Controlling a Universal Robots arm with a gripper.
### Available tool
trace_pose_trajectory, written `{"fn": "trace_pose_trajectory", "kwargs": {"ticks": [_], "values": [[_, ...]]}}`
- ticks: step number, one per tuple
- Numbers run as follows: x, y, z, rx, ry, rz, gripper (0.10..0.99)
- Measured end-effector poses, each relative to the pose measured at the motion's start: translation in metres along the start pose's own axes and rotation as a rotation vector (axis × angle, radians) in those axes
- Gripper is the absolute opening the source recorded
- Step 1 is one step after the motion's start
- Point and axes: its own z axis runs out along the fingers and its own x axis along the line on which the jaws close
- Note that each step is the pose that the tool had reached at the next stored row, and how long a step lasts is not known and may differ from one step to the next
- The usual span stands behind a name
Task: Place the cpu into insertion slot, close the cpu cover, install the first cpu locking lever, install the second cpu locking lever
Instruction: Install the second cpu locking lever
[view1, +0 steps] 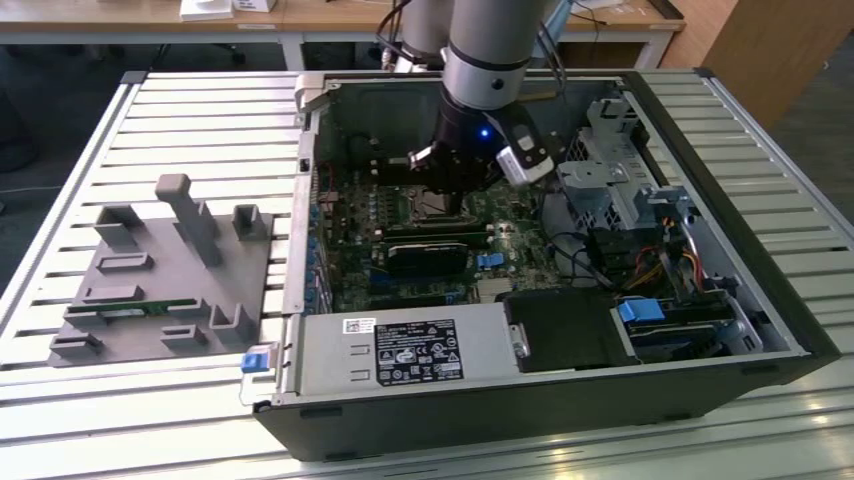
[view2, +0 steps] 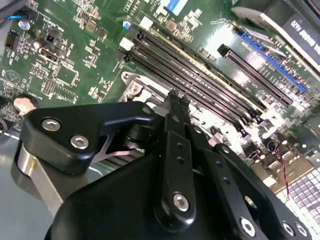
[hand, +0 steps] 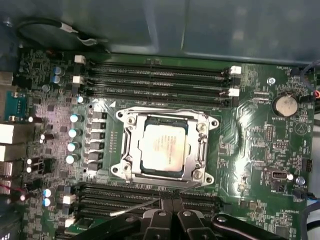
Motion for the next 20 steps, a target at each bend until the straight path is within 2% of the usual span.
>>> {"fn": "trace_pose_trajectory", "kwargs": {"ticks": [5, 8, 14, 20], "values": [[0.0053, -0.0031, 0.0006, -0.025, -0.0017, -0.001, 0.106], [0.0089, -0.006, 0.0008, -0.034, -0.0023, -0.002, 0.106], [0.0207, -0.0071, 0.0025, -0.042, -0.0028, -0.002, 0.106], [0.0224, -0.0073, 0.0108, -0.043, -0.0009, -0.002, 0.106]]}}
